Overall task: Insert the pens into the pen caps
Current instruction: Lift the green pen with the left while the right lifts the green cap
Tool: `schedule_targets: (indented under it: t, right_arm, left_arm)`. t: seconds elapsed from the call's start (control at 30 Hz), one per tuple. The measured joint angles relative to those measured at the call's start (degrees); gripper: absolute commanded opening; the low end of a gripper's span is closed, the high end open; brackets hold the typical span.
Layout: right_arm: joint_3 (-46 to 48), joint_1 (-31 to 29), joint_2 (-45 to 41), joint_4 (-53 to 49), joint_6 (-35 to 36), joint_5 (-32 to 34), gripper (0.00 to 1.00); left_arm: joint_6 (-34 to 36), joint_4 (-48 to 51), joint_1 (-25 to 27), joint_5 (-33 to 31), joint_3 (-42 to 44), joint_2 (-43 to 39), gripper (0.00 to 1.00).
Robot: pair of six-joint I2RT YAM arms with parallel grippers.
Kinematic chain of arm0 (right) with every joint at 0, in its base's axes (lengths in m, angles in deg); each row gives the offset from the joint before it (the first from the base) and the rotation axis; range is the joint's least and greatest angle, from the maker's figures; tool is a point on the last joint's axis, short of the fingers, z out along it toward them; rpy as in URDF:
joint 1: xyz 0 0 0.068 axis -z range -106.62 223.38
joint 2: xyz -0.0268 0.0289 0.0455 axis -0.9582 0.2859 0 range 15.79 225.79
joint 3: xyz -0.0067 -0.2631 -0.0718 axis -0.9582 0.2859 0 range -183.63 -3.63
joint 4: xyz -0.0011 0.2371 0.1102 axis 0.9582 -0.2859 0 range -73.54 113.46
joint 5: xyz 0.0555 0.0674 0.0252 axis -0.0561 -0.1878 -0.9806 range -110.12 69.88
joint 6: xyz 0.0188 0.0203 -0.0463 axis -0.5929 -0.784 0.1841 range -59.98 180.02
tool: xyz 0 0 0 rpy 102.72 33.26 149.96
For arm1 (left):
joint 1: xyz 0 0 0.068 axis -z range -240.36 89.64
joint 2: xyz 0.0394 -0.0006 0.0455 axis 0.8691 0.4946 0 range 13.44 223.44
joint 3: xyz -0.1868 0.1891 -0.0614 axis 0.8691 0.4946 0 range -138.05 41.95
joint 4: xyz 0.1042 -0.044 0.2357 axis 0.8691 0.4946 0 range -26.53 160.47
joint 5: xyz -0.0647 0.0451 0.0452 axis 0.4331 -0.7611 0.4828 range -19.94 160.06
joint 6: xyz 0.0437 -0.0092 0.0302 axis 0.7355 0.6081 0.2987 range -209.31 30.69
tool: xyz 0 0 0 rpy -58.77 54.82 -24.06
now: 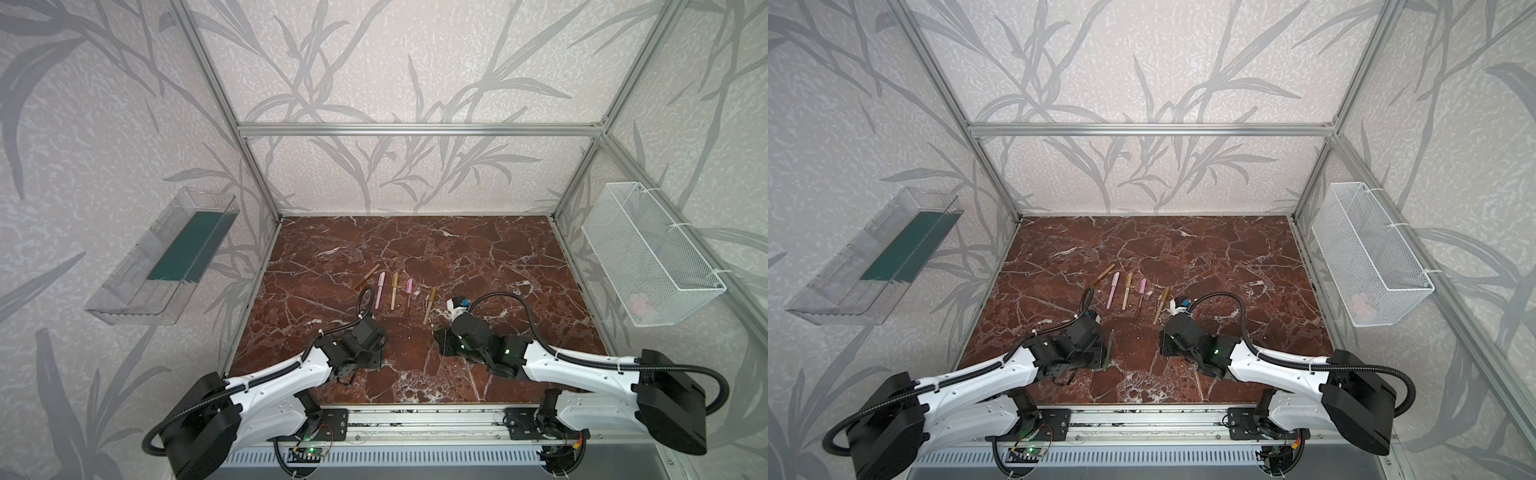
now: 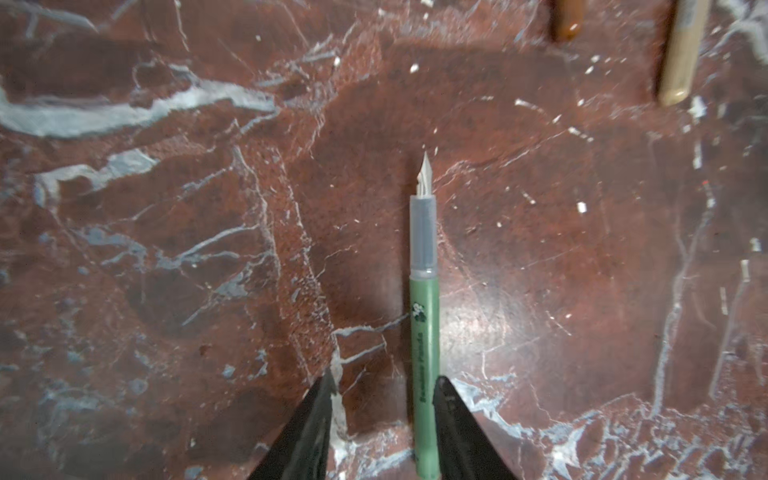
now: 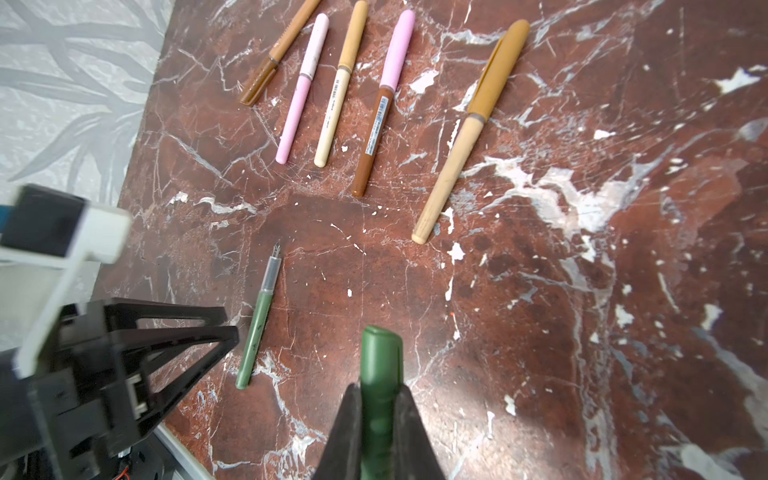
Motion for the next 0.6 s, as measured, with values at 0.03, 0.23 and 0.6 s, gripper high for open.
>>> schedule_targets:
  t: [0.03, 0.23, 0.6]
  right_arm:
    - [0.8, 0.0, -0.3, 0.7, 0.0, 0.0, 0.0]
    - [2.1, 0.0, -1.9, 2.1, -0.1, 0.0, 0.0]
    - [2.4, 0.2, -1.5, 0.3, -4.0, 3.4, 0.0]
  left_arm:
    - [0.0, -0.2, 0.0, 0.0, -0.4, 1.4, 0.39]
    - [0.4, -0.7, 1.6, -0.9, -2.7, 5.7, 0.39]
    - [1.7, 0.6, 7.7, -3.7, -6.1, -0.4, 0.51]
